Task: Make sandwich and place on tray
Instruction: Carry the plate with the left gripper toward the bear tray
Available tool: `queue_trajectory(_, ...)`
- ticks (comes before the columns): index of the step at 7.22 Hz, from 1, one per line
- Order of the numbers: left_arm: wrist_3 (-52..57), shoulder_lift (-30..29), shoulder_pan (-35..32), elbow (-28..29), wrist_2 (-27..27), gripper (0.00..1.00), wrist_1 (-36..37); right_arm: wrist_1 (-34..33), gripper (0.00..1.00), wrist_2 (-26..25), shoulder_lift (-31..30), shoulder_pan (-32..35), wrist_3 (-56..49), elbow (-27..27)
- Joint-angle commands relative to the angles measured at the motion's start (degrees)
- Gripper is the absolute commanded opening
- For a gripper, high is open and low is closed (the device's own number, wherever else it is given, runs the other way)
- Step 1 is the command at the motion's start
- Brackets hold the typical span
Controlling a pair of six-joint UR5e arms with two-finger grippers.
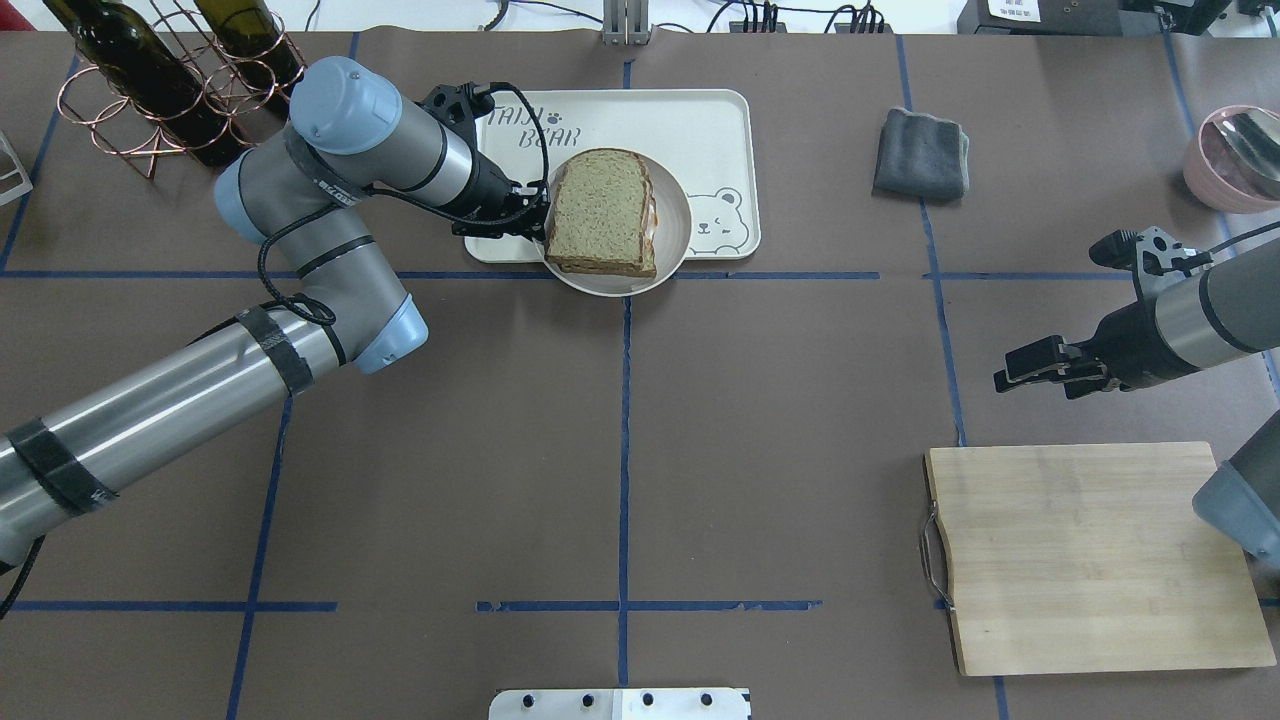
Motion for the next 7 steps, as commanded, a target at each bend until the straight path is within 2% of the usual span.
queue_trajectory(1, -3.02, -4.29, -0.38, 8.06, 1.59, 0.0, -5.05, 0.0, 1.0, 0.13, 0.0, 0.0, 0.26, 0.04)
queue_trajectory(7, -6.04, -8.71, -0.38, 17.77, 5.65, 0.0, -10.26, 0.0, 1.0, 0.22, 0.0, 0.0, 0.52, 0.21)
